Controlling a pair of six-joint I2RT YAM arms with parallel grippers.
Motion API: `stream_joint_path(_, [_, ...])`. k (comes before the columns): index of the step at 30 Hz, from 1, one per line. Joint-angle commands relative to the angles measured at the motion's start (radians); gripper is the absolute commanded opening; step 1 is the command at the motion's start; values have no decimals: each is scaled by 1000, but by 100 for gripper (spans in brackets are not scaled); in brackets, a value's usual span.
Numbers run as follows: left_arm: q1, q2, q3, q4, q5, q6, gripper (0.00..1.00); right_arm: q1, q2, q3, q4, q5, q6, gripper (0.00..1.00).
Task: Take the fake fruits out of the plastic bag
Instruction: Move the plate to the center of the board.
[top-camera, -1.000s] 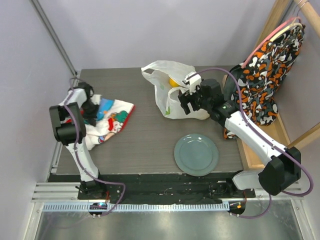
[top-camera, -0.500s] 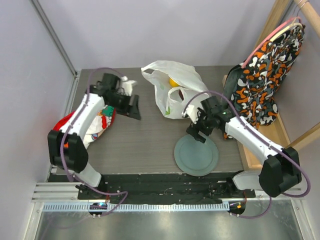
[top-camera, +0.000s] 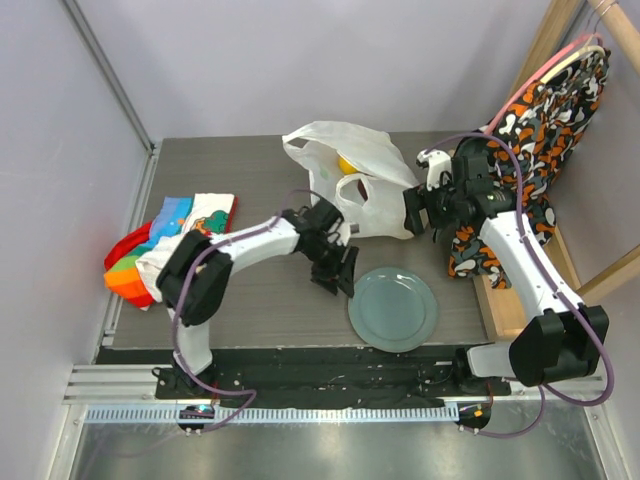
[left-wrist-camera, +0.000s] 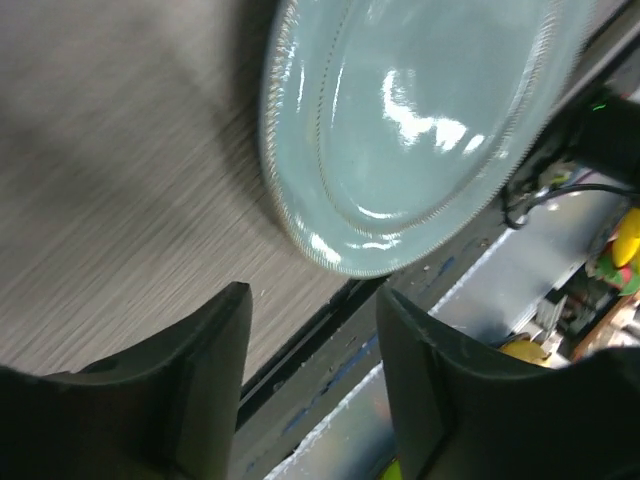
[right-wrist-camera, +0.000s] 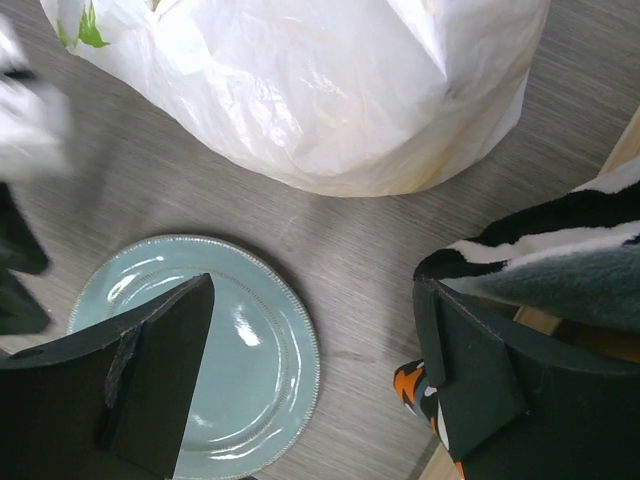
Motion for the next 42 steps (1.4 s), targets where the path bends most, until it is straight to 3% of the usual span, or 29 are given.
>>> stream_joint_path(1, [-77,90,80,37,-48,-56,55,1,-53,22,3,-26,51,89])
stream_joint_path(7, [-117,206,149,26,-68,-59,48,-1,-168,-59,-8,-26,45,89])
stream_joint_path(9, [-120,222,160,35,-50,-59,40,-1,-184,-77,-6,-29,55,89])
stream_joint_path(12, [-120,223,151,41,-43,-56,17,-1,-187,-96,-2,-46,66,89])
stream_joint_path(13, [-118,211,145,37,-64,-53,2,-2,-179,-97,-2,-52,68,89])
stream_joint_path(14, [-118,200,142,32,-77,-49,0,-1,-175,-97,-3,-55,65,89])
stream_joint_path(23, [-42,12,-48,-43,-147,33,0,-1,-139,-95,4,-69,37,89])
stream_joint_path(26, [96,-50,-162,-42,-151,56,0,1,-136,-110,18,-75,45,89])
stream_joint_path(32, [321,-131,-237,-91,-160,124,0,-1,-118,-120,32,-72,40,89])
stream_joint_path(42, [506,-214,-322,-80,-213,162,0,22,-37,-98,60,-96,28,88])
